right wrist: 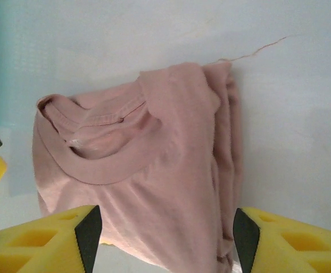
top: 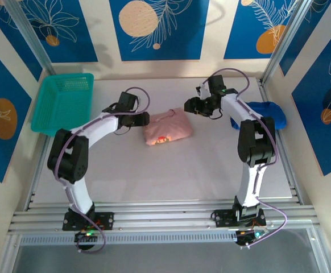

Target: Fold the inside-out t-shirt

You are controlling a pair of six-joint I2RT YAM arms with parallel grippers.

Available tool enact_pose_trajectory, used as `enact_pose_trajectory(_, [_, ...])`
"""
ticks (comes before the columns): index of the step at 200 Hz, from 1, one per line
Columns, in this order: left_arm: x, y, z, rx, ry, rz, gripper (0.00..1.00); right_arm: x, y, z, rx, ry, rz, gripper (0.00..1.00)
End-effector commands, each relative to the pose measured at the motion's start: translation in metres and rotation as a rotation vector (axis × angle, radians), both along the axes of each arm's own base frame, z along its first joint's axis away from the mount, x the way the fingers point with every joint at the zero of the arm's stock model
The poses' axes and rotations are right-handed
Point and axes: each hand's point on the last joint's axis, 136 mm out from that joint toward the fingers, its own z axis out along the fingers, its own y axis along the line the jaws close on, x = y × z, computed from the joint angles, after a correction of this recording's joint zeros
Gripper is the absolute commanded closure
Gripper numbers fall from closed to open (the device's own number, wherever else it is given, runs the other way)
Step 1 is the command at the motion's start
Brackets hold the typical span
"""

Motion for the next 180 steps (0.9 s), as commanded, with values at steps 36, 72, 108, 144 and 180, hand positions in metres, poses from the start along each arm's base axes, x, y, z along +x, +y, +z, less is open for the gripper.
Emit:
enact_pose_trajectory(36, [0.002,-0.054,-0.009,-0.207,0.094,-0.147,0.38,-0.002,0.022,-0.05,0.066,0.145,0.006,0.32])
enact_pose_trajectory(72, [0.021,-0.035,-0.054,-0.125,0.162,-0.06,0.38,-0.007,0.035,-0.07,0.062,0.192,0.029,0.3])
enact_pose_trajectory(108, [0.021,-0.042,-0.063,-0.161,0.175,-0.084,0.37,-0.012,0.047,-0.089,0.068,0.223,0.055,0.28])
enact_pose_trajectory(144, [0.023,-0.043,-0.043,-0.172,0.14,-0.101,0.37,-0.016,0.061,-0.097,0.081,0.249,0.078,0.32])
enact_pose_trajectory(180, [0.025,-0.033,-0.004,-0.137,0.071,-0.095,0.36,-0.016,0.064,-0.102,0.082,0.254,0.074,0.49])
